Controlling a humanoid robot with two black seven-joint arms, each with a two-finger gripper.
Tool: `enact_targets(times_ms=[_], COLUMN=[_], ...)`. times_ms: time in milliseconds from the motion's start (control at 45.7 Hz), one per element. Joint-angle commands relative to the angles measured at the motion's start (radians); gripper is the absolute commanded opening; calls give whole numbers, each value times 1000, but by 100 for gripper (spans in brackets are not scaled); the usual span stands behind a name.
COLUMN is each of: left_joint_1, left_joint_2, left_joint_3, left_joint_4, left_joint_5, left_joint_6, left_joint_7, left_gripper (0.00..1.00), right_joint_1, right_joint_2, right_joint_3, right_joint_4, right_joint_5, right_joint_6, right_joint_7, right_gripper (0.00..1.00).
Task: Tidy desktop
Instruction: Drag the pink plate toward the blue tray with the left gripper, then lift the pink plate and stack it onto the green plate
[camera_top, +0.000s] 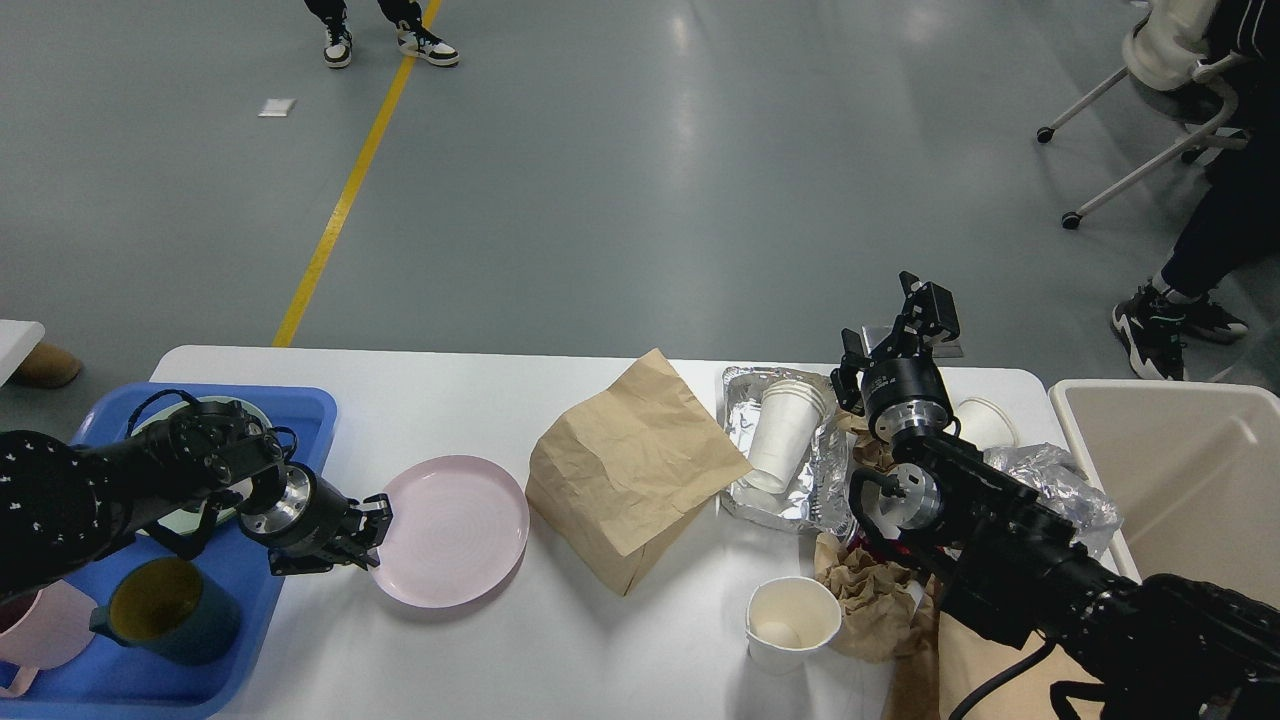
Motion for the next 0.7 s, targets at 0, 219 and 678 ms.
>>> enact_targets(times_ms=[0, 219, 678], left_joint_1=[-23, -96, -374], left_joint_2=[16, 96, 207], left_joint_3=[0, 6, 202], left_joint_4=[-2, -8, -91], left_joint_5=[0, 0, 0], left_joint_6=[-36, -128, -286], left_joint_7=[0, -2, -8], left_gripper=[0, 0, 0], right_joint_1=[0, 0, 0], right_joint_2=[0, 0, 0], right_joint_3=[-1, 0, 0], right_joint_4=[0, 0, 0], right_joint_5=[0, 0, 0], right_joint_6=[0, 0, 0], right_joint_7=[0, 1, 0], right_gripper=[100, 100, 100])
